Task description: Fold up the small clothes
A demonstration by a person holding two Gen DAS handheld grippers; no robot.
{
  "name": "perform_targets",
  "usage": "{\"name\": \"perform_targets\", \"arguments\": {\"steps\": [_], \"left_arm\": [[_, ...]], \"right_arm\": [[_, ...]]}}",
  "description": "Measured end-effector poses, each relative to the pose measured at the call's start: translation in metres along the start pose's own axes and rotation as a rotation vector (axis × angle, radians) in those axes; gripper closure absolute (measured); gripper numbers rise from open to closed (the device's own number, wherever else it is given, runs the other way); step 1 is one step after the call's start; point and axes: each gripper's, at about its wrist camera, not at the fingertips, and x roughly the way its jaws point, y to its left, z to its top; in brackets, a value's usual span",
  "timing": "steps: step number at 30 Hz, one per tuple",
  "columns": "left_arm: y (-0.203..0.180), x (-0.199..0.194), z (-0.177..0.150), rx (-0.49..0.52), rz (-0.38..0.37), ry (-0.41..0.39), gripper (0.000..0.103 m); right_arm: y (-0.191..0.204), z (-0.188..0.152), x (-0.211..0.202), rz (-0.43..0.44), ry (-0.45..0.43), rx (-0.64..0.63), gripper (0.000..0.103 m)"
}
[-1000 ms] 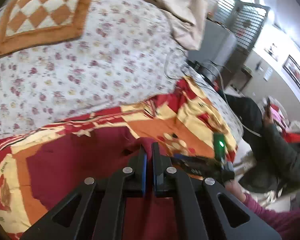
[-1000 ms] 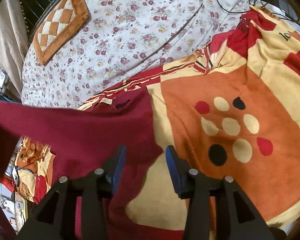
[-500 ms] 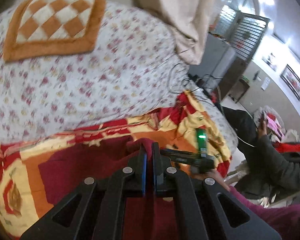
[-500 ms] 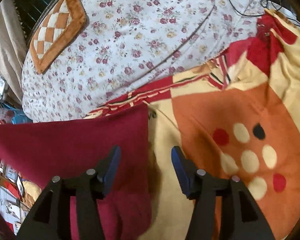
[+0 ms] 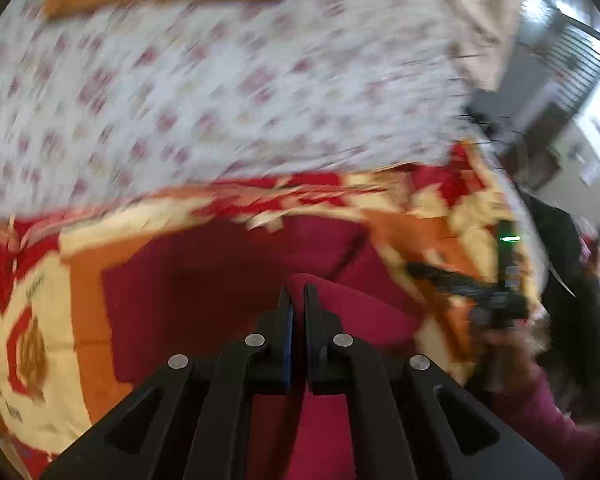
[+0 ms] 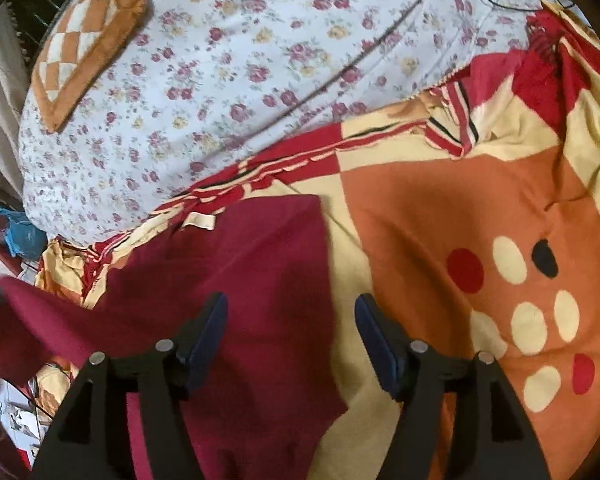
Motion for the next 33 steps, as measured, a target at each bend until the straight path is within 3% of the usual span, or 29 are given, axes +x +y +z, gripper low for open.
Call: {"name": "perform_targets", "arguments": {"steps": [4, 9, 11, 12, 13, 16, 18, 22, 23, 25, 28, 30, 32, 33], "left_arm": [[0.03, 0.023, -0.01, -0.046, 0.017, 0.035, 0.103], [0.044, 0.036, -0.013, -0.059, 0.032, 0.067, 0.103], [0.049, 0.037, -0.013, -0.071, 0.023, 0.068, 0.103], [0.051, 0.038, -0.012, -0.075, 0.02, 0.067, 0.103], [0.053, 0.037, -0.012, -0.078, 0.019, 0.064, 0.103], [0.06, 0.035, -0.011, -0.086, 0.011, 0.05, 0.103], [0.068, 0.041, -0.01, -0.096, 0.023, 0.055, 0.103], [0.086, 0.061, -0.011, -0.167, 0.009, 0.093, 0.103], [0.087, 0.062, -0.01, -0.166, 0.013, 0.092, 0.103], [0.088, 0.064, -0.009, -0.17, 0.029, 0.095, 0.103], [0.088, 0.068, -0.005, -0.166, 0.039, 0.105, 0.103], [0.087, 0.068, -0.004, -0.157, 0.043, 0.104, 0.103], [0.086, 0.068, -0.003, -0.154, 0.049, 0.105, 0.103], [0.086, 0.068, -0.003, -0.153, 0.05, 0.107, 0.103]], "right_arm": [[-0.007, 0.013, 0.019, -0.009, 0.03, 0.029, 0.023], [-0.003, 0.028, 0.064, -0.015, 0.106, 0.004, 0.023], [0.004, 0.03, 0.073, -0.011, 0.083, -0.054, 0.039], [0.009, 0.031, 0.073, -0.008, 0.066, -0.091, 0.071], [0.013, 0.032, 0.072, -0.015, 0.057, -0.116, 0.083], [0.012, 0.038, 0.05, 0.015, -0.051, -0.123, 0.094], [-0.004, 0.041, 0.037, 0.026, -0.132, -0.053, 0.094], [-0.014, 0.037, 0.064, -0.065, -0.012, -0.07, 0.091], [-0.014, 0.036, 0.063, -0.078, -0.015, -0.073, 0.085], [-0.019, 0.039, 0.051, -0.091, -0.052, -0.035, 0.059], [-0.018, 0.046, 0.033, -0.033, -0.095, -0.008, 0.057], [-0.001, 0.054, 0.032, 0.003, -0.08, -0.102, 0.056], [0.015, 0.057, 0.037, 0.026, -0.045, -0.216, 0.048], [0.025, 0.056, 0.044, 0.038, -0.018, -0.269, 0.035]]}}
